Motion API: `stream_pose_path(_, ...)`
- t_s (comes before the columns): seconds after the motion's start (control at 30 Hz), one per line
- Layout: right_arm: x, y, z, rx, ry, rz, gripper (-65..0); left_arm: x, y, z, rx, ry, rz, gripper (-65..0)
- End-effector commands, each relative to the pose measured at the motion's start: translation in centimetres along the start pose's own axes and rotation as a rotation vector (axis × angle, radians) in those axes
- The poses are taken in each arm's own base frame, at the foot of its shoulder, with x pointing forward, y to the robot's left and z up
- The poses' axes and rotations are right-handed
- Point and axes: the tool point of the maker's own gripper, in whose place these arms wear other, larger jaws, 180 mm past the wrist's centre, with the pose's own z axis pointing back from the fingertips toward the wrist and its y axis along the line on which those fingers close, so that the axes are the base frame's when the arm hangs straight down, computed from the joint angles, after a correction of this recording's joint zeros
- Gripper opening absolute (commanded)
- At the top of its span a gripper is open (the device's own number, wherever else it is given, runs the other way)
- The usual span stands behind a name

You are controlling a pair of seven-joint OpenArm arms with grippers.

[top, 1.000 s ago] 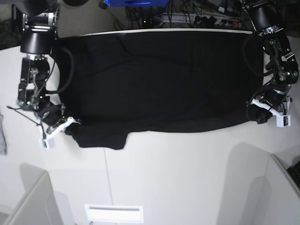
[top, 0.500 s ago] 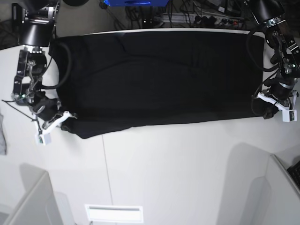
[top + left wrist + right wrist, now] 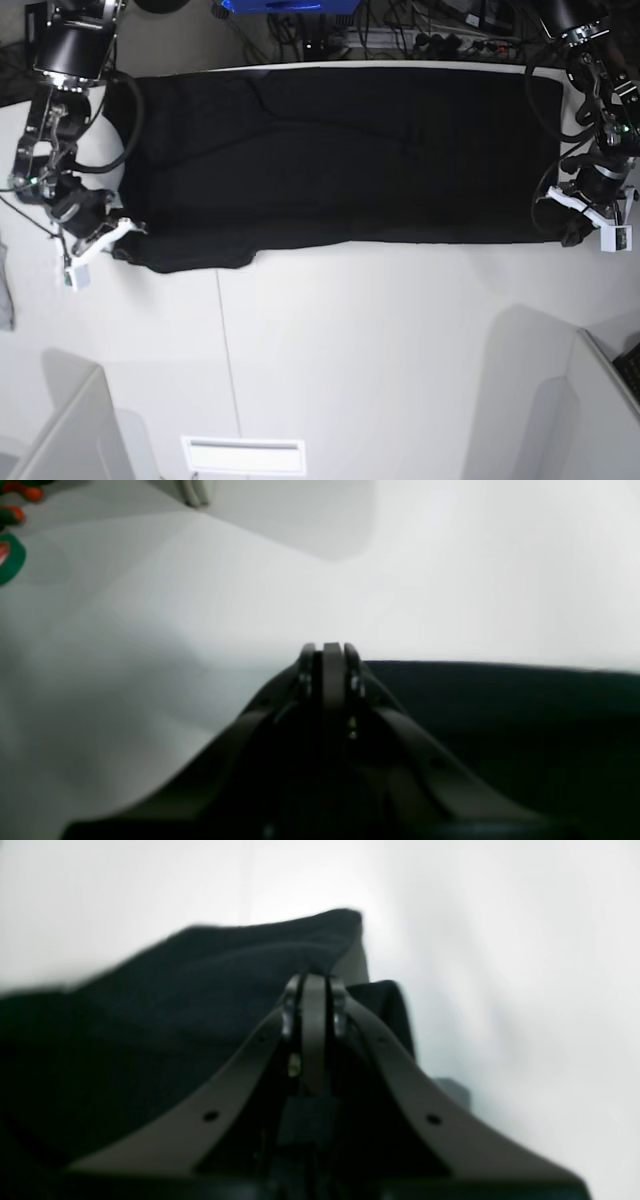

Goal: Fold the T-shirt properly
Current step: 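Lift the hem with both grippers and fold it toward the collar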

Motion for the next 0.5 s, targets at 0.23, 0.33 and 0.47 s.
stream_pose_path(0.23,1.5,1.3,2.0,0.011,-0.068,0.056,-65.0,2.1,-0.3,1.0,-0.004,-0.06,-0.048,-65.0)
stream_pose_path(0.33,1.0,1.2,2.5,0.004,-0.07,0.05,-65.0,1.9,-0.3,1.0,-0.004,-0.049,-0.05,-65.0)
stream_pose_path(0.47,0.4,0.8,3.2,-0.009,-0.082,0.018,-65.0,1.3,-0.1,1.0,0.002,-0.006,-0.049,-65.0)
